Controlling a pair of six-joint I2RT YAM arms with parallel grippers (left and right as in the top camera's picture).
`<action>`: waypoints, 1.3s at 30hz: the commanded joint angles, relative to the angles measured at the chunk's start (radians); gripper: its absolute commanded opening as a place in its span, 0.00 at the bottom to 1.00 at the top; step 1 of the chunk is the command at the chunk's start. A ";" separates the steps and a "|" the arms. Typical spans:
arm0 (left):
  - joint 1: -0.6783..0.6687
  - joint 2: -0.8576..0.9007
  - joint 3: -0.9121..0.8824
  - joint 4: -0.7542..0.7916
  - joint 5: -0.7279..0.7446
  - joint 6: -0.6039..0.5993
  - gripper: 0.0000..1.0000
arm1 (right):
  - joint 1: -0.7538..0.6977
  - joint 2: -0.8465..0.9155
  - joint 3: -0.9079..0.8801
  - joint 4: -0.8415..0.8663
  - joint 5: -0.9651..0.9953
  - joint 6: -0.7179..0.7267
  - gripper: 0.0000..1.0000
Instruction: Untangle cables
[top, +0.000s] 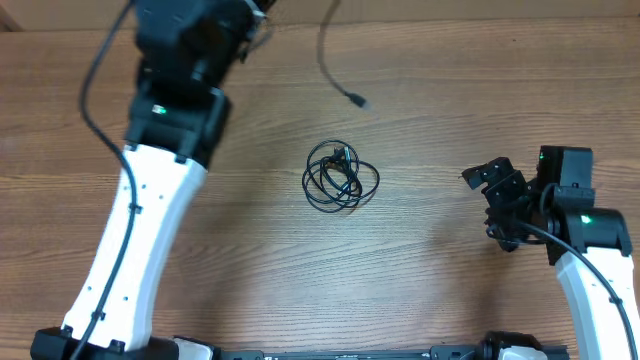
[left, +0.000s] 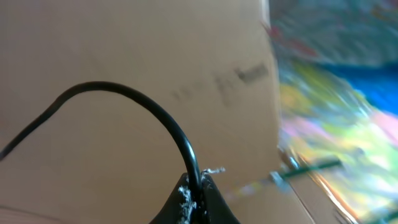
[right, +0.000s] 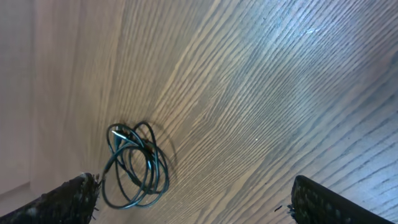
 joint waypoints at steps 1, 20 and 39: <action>0.108 0.072 0.064 0.002 0.068 -0.004 0.04 | 0.036 0.053 -0.009 0.020 -0.008 -0.041 0.97; 0.343 0.474 0.302 -0.089 0.213 0.323 0.04 | 0.253 0.216 -0.009 0.063 0.155 -0.068 0.97; 0.492 0.658 0.301 -0.130 0.286 0.488 0.04 | 0.253 0.216 -0.009 0.053 0.184 -0.166 1.00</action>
